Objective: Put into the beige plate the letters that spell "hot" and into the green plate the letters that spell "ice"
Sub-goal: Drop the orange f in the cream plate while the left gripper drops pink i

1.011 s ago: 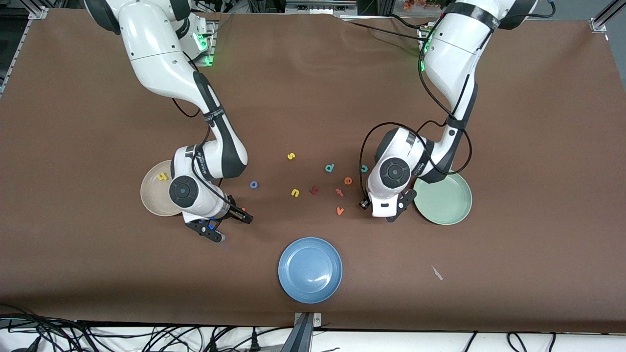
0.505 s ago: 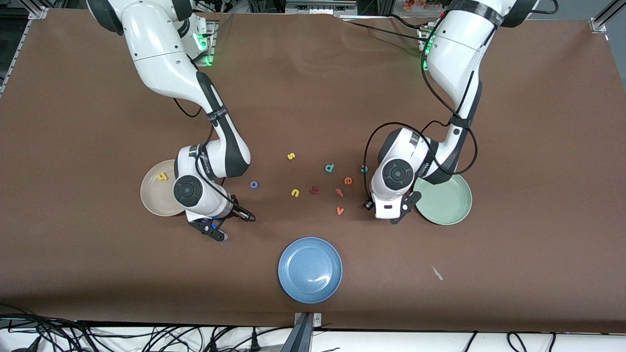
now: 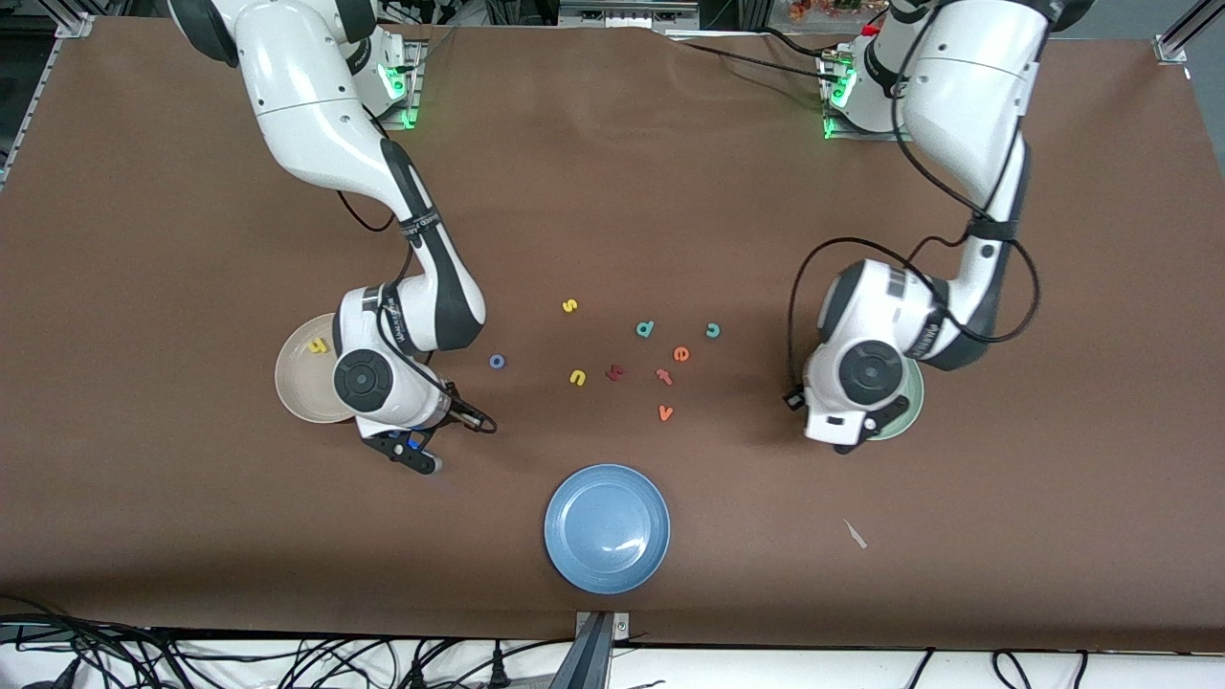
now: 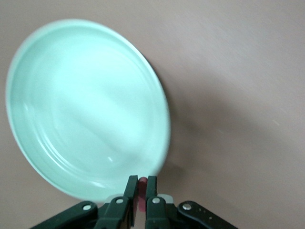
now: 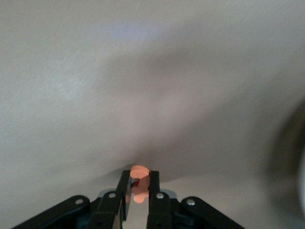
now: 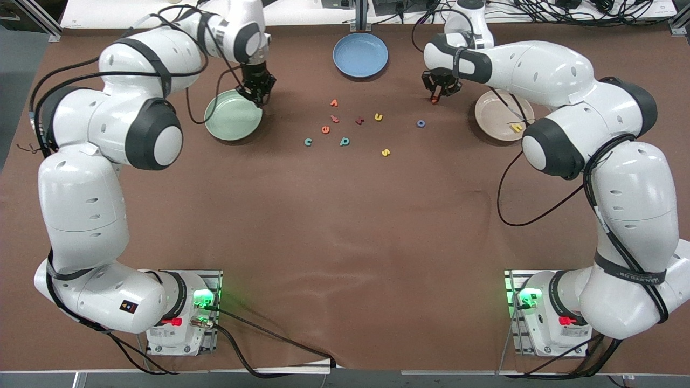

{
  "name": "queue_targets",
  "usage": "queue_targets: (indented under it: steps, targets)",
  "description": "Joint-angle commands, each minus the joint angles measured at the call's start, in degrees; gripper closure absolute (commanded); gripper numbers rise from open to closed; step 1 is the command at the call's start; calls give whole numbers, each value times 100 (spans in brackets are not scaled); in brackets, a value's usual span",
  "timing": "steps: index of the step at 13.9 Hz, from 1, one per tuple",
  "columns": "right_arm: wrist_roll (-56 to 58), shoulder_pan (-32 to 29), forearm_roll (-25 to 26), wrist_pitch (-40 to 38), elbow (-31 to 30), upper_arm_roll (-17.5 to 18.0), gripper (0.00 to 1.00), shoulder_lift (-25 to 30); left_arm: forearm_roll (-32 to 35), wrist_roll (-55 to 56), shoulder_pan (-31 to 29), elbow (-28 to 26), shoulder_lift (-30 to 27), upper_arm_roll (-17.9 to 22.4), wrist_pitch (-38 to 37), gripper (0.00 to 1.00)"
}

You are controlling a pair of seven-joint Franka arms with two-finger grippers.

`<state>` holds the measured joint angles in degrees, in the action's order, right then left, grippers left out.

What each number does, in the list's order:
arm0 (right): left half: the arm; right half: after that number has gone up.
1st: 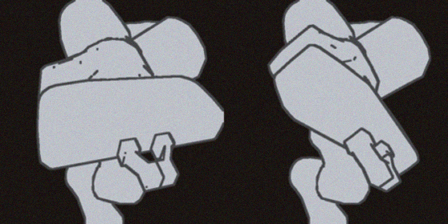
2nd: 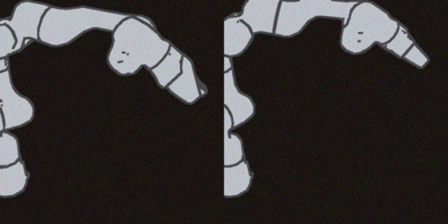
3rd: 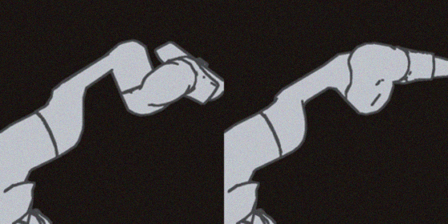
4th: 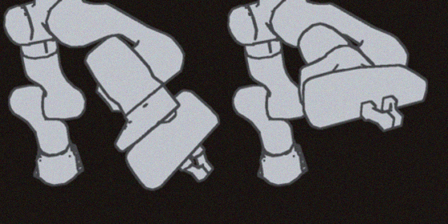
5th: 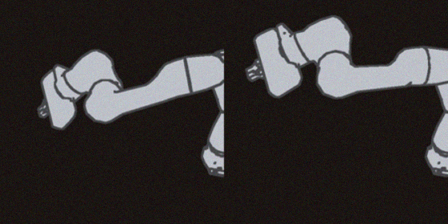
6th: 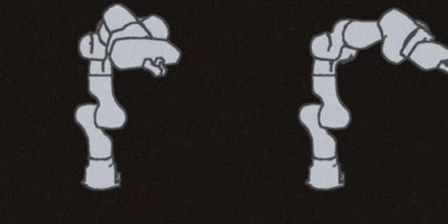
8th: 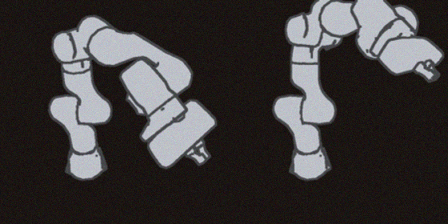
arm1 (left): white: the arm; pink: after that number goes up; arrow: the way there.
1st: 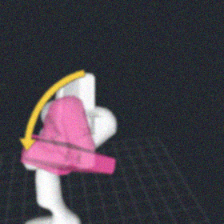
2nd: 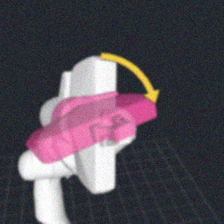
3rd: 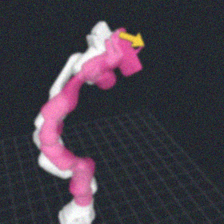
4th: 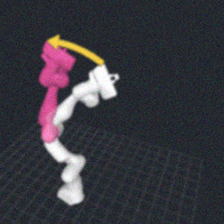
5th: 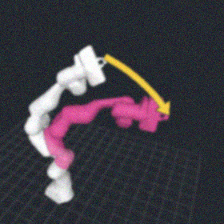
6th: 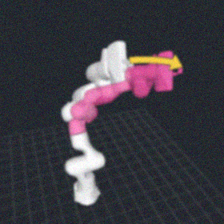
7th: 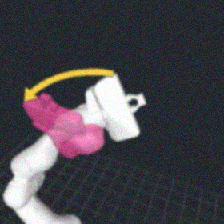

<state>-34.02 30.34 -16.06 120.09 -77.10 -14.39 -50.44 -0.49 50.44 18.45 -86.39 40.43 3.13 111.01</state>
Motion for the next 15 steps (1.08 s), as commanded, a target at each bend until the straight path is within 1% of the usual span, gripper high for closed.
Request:
queue_targets:
  steps: [1, 2, 3, 4, 5, 8, 9, 11, 12, 13, 14, 15]
  targets:
    - [614, 16, 191, -643, -59, -274, 100, 288, 111, -988, -332, -325, -45, -58, -45, 100]
    - [755, 33, 208, -767, -207, -388, 100, 428, 111, -1149, -350, -361, 35, -58, -1, 100]
    - [1165, 33, 200, -803, -531, -477, 100, 717, 111, -1159, -342, -361, 44, -58, -9, 93]
    - [1622, 33, 191, -777, -969, -608, 100, 1042, 111, -1237, -350, -361, 36, -58, -27, 46]
    - [2000, 33, 182, -637, -1461, -757, 100, 1358, 111, -1247, -394, -343, 36, -67, -36, 0]
    - [3012, 25, 156, 345, -2903, -1065, 100, 2194, 67, -1133, -342, -299, 9, -111, -62, 0]
    - [3319, 16, 138, 627, -3290, -1179, 100, 2362, -3, -1046, -237, -291, -26, -163, -71, 0]
    - [3647, 7, 42, 1190, -3767, -1242, 99, 2416, -48, -267, 0, -238, -96, -469, -62, 0]
    - [3639, 7, -20, 1340, -3829, -1242, 56, 2381, -30, -28, 97, -160, -96, -663, -62, 0]
    - [3552, 16, -185, 1324, -3813, -1207, 1, 2372, -4, -43, 159, -54, -88, -856, -45, 0]
    - [3542, 42, -344, 1254, -3725, -1163, 0, 2381, 5, -52, 177, 69, -53, -1102, -10, 0]
    - [3255, 121, -458, 1132, -3603, -1146, 0, 2372, 40, -104, 246, 165, -35, -1356, 8, 0]
